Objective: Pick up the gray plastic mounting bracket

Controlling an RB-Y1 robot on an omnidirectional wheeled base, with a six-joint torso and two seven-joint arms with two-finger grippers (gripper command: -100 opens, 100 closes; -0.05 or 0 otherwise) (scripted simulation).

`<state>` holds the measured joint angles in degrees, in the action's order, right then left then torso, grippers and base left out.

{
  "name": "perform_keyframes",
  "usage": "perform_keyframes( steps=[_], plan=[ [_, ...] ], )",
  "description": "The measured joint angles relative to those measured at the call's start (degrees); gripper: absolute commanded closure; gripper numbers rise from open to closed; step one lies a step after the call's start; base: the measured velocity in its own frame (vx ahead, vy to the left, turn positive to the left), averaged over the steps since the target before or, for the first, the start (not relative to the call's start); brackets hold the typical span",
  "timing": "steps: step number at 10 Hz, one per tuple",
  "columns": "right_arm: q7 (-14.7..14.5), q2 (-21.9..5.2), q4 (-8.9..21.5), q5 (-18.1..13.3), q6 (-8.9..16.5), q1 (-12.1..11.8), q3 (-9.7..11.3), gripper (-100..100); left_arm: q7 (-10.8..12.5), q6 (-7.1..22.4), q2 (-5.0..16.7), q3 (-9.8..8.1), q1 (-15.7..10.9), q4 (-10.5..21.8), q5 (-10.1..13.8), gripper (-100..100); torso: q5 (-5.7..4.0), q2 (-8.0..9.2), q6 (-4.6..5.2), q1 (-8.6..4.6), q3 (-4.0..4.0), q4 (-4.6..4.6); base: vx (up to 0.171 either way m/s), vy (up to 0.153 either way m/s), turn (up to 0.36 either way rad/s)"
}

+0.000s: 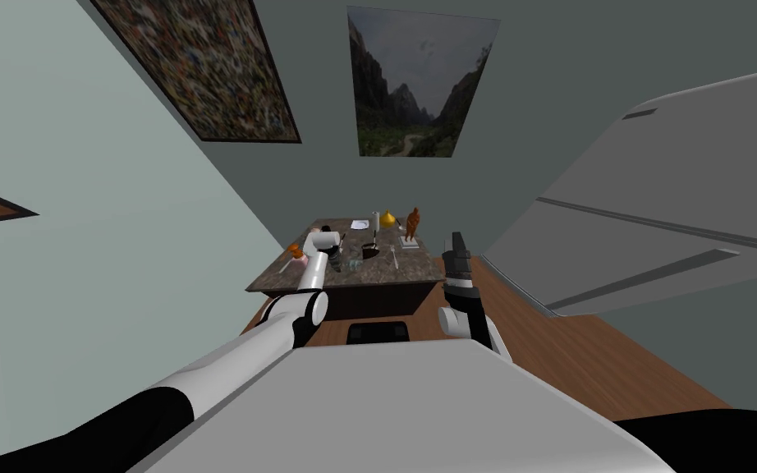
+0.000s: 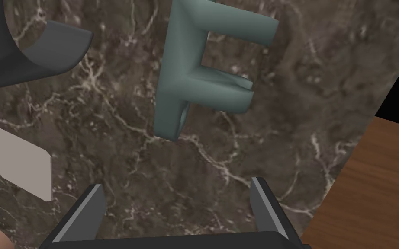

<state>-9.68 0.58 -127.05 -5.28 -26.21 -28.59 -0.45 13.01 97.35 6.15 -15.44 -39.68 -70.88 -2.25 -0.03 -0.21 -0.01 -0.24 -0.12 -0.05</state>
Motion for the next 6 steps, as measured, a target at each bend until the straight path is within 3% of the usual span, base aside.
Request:
perform_keyframes(
  steps=[3,6],
  plan=[
    [0.0,0.0,0.0,0.0,0.0,0.0,0.0,0,0.42,3.61,-1.13,-0.38,-1.54,1.81,-0.26,-100,0.0,0.03,-0.01,0.02,0.01,0.0,0.045,-0.052,0.003],
    [0.0,0.0,0.0,0.0,0.0,0.0,0.0,0,1.21,8.12,-3.82,-0.66,-3.12,2.52,-0.74,-100,-0.04,-0.04,0.01,-0.18,-0.03,-0.02,0.05,-0.071,0.003]
  ],
)
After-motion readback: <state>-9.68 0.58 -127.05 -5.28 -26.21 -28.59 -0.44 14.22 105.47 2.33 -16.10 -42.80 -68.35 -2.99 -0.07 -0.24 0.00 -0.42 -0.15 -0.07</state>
